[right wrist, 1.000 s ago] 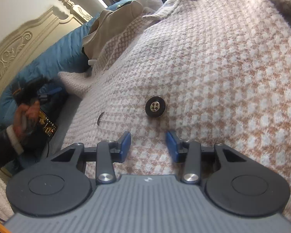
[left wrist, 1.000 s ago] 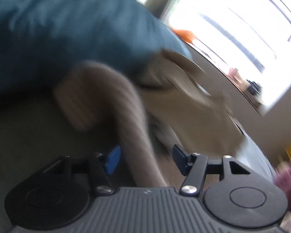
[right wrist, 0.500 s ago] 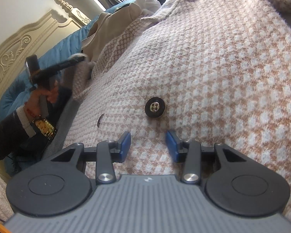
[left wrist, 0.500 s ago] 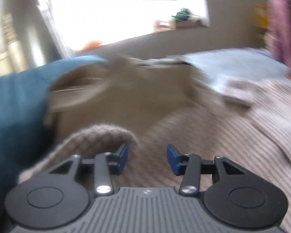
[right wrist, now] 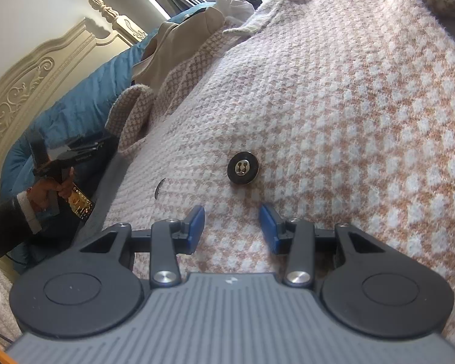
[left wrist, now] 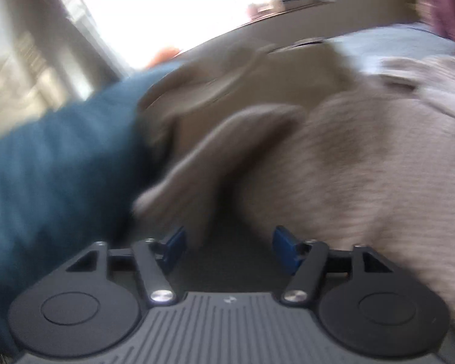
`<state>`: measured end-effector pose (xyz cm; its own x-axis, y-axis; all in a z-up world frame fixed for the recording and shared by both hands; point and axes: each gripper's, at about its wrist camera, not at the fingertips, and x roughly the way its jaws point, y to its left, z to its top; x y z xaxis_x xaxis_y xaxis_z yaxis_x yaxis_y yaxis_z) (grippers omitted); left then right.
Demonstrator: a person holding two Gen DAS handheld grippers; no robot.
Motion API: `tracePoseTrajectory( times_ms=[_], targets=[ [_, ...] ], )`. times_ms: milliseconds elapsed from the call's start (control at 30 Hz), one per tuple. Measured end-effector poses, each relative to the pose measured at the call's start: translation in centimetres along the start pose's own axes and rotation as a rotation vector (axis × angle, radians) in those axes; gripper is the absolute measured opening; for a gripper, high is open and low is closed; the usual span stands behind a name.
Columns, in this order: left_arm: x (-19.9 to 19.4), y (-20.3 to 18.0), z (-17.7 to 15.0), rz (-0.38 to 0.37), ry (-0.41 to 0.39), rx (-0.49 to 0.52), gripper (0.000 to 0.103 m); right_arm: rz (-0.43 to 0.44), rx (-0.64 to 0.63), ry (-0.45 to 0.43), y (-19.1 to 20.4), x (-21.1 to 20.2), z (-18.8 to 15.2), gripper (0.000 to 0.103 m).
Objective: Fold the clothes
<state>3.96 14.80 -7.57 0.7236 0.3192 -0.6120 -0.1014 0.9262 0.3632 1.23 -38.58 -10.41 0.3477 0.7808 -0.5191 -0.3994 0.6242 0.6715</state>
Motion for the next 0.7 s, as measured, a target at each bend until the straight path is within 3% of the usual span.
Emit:
tracePoseTrajectory(
  times_ms=[100,300,333,467,700],
  targets=[
    [2.7,2.7,-0.5,0.014,0.000,-0.167,0.075,-0.009,0.004,0.003,0.1,0.1,0.1,0.040],
    [7.0,4.4,0.5,-0.050,-0.020,-0.340,0.073,-0.043,0.018,0.004,0.6,0.2,0.2,0.040],
    [7.4,4.4,0.6,-0.051,-0.036,-0.357,0.066,-0.049,0.021,0.004,0.7,0.2,0.2,0.040],
    [7.8,4.8,0.7,-0.034,-0.058,-0.417,0.016,-0.070,0.031,0.002,1.0,0.2,0.2,0.040],
    [1.4,8.1,2.8,0.007,-0.015,-0.407,0.009,-0.058,0.016,-0.006,0.9,0.3,0.0,0.043]
  ],
)
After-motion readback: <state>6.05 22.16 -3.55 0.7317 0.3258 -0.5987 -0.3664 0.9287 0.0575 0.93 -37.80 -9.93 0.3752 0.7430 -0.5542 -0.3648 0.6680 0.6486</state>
